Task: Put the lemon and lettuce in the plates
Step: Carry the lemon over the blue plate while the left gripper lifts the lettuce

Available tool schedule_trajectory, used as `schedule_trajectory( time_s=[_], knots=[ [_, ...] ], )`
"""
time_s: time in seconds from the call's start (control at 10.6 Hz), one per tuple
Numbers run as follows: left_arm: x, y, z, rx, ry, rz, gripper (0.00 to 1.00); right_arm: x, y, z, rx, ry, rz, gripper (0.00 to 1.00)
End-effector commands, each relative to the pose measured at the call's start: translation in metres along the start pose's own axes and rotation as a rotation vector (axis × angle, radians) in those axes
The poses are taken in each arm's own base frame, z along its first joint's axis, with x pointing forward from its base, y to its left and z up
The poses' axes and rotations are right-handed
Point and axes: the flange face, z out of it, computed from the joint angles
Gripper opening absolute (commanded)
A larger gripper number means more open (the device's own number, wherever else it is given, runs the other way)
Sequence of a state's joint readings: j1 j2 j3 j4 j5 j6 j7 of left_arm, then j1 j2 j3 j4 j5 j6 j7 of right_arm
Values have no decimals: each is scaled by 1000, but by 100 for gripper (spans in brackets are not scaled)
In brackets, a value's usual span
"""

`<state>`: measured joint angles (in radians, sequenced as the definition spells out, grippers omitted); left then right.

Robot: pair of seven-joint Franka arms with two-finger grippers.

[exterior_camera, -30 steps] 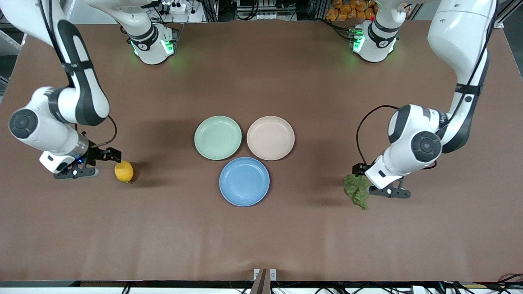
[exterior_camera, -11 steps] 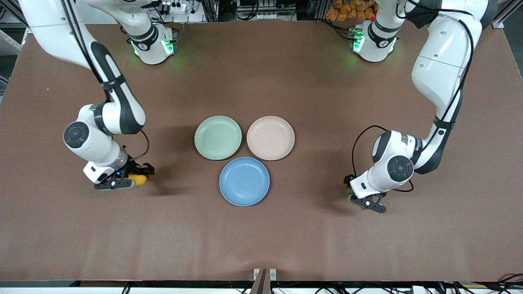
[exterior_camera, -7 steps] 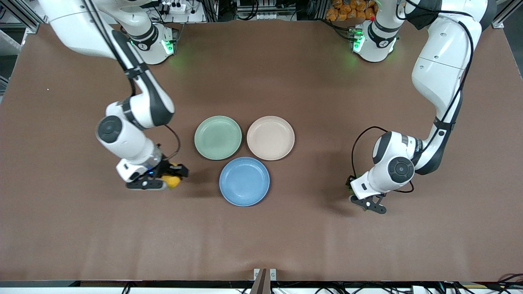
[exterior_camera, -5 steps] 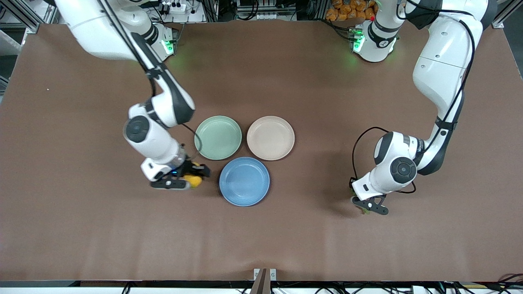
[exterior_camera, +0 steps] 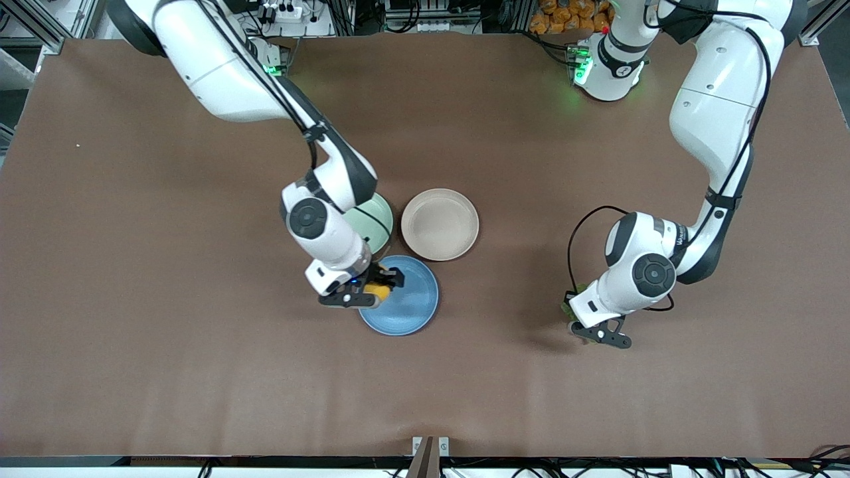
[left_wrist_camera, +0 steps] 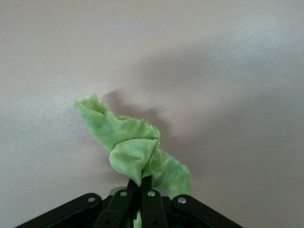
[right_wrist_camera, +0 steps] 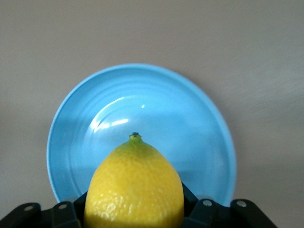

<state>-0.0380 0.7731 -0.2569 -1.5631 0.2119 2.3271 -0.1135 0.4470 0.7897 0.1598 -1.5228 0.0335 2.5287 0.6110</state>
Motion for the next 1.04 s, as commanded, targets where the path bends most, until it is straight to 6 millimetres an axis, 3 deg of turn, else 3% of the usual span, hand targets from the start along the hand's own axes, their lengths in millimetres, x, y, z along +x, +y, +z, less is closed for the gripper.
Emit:
schedule_trajectory(
  time_s=[0.0, 0.19, 0.47, 0.57, 0.66, 0.94],
  knots=[
    [-6, 26, -41, 11, -31, -50, 0, -7, -24, 30, 16, 32, 6, 19],
    [-13, 55, -70, 5, -71, -84, 0, -15, -27, 45, -1, 48, -26, 22],
    [-27, 111, -83, -18, -134, -154, 0, -12, -18, 51, -28, 58, -44, 30],
    [-36, 133, -85, -21, -171, -164, 0, -9, -15, 50, -32, 60, -45, 55],
    [-43, 152, -86, -23, -199, -177, 0, -3, -9, 47, -40, 70, -38, 100],
    [-68, 208, -96, -23, -251, -233, 0, 7, -4, 40, -37, 83, -24, 100]
  ],
)
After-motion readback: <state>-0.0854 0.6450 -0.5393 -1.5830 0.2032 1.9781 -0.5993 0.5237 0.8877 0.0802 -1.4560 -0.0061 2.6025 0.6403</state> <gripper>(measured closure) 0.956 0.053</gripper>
